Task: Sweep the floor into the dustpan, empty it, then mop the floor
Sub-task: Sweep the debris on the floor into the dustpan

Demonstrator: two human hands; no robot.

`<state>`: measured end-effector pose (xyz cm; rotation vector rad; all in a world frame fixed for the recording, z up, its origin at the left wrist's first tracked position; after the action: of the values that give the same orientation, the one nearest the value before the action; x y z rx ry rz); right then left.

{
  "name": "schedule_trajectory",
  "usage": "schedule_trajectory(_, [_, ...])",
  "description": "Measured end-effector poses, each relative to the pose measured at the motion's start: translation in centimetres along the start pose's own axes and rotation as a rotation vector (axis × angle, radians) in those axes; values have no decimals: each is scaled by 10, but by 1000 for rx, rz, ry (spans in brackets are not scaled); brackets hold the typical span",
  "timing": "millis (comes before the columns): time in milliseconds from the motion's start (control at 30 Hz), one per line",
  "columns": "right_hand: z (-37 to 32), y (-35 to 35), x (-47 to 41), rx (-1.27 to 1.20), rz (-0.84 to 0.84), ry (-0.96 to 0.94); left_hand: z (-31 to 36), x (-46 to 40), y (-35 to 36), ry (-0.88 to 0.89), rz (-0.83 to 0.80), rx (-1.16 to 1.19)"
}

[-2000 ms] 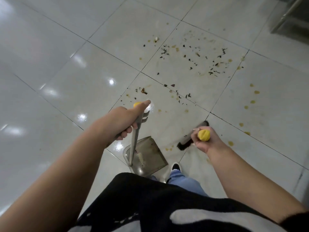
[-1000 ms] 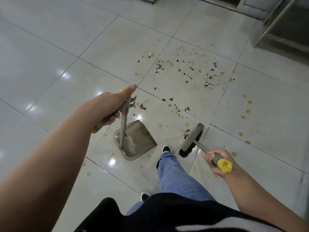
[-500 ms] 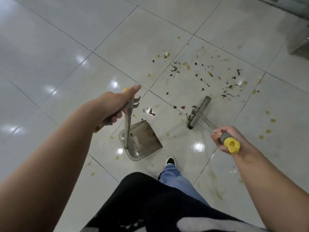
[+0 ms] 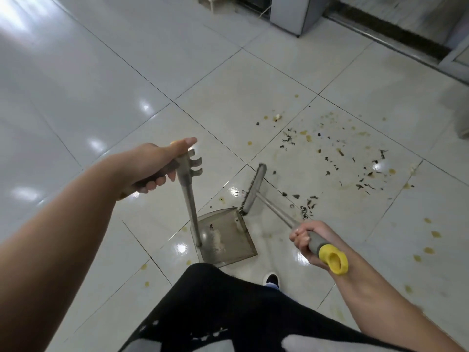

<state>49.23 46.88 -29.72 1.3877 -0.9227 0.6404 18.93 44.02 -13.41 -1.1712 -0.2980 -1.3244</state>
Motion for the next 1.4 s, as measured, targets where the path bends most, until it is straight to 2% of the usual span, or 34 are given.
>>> schedule_trajectory(300, [45,137,-89,139,-41,109,-87,3,-108,-49,70,73])
schedule_trajectory(533, [69,181,-148,149,14,179,-139,-19,-150,-116,139,90])
schedule_trajectory(667, [77,182,-165,180,65,230,-156,-39,-151,-169,128,54])
schedule_trajectory(800, [59,177,-167,104,85,155,-162,-57,-149,-198,116,-5])
schedule_trajectory(967, [48,155,-161,141,141,111,-155,-69,-155,-157,113,-38])
schedule_trajectory(1133, [28,118,-142,185,250,55,-128,-81,-135,-114,93,-100])
schedule_trajectory(1400, [-35,41,-91,120,315,-40,-58,-98,-81,-103,34,-232])
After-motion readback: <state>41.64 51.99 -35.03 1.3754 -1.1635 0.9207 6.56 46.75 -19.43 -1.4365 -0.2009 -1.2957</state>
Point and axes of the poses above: each hand's wrist, its own x-axis away from the middle knuckle, its own y-axis out of the palm, z = x × y, the point moved 5 cm from there along -x, towards the middle knuckle, and after that the axes turned 7 degrees about -z, right-handed, at the moved point
